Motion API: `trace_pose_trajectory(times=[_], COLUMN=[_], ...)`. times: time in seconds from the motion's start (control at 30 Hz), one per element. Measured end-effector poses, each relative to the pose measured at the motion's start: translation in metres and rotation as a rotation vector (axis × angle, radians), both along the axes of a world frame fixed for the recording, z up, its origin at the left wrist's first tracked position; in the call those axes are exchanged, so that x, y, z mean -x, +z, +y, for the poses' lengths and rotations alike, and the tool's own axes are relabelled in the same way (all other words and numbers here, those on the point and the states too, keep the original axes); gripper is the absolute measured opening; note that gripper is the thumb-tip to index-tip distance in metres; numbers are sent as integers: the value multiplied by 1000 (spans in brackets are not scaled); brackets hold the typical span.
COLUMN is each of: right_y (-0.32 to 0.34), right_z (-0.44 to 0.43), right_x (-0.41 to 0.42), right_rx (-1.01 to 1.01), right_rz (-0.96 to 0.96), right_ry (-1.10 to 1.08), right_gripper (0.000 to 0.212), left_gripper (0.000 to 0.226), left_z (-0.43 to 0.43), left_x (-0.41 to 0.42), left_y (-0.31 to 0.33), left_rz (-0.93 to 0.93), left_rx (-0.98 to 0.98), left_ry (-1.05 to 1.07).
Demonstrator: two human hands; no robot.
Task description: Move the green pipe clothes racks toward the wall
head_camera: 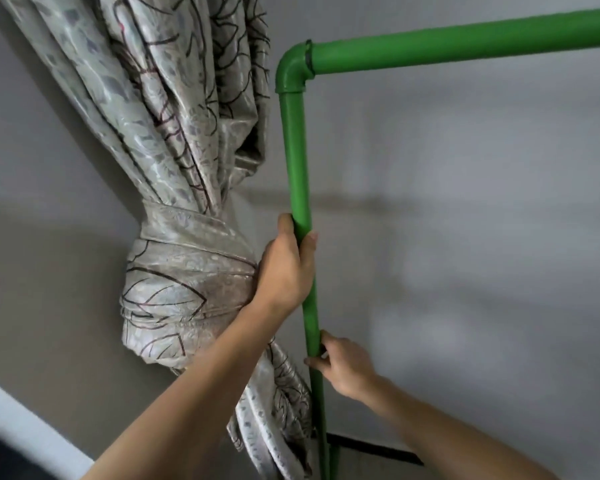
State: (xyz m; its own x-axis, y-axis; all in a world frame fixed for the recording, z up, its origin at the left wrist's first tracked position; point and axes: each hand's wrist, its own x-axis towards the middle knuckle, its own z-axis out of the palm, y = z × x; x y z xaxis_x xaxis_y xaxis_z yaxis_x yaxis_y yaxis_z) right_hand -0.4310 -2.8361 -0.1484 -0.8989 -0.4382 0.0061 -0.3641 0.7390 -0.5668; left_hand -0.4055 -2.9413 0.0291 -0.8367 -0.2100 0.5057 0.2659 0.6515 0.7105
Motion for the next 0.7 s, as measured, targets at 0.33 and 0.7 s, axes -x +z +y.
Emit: trace_pose_trajectory(times=[0.33,0.7], right_y=[-24,4], right_z=[3,-2], right_x=[-4,-56], right_rx=[34,8], right_rz=[107,-9], right_ry=[114,-69], right_gripper=[28,28], left_gripper=[23,22], left_z=[-4,-9], left_x=[-8,-40], left_y=[-19,-22], left_rz=[66,83], left_rx=[-58,-59], left_ry=[-40,-150])
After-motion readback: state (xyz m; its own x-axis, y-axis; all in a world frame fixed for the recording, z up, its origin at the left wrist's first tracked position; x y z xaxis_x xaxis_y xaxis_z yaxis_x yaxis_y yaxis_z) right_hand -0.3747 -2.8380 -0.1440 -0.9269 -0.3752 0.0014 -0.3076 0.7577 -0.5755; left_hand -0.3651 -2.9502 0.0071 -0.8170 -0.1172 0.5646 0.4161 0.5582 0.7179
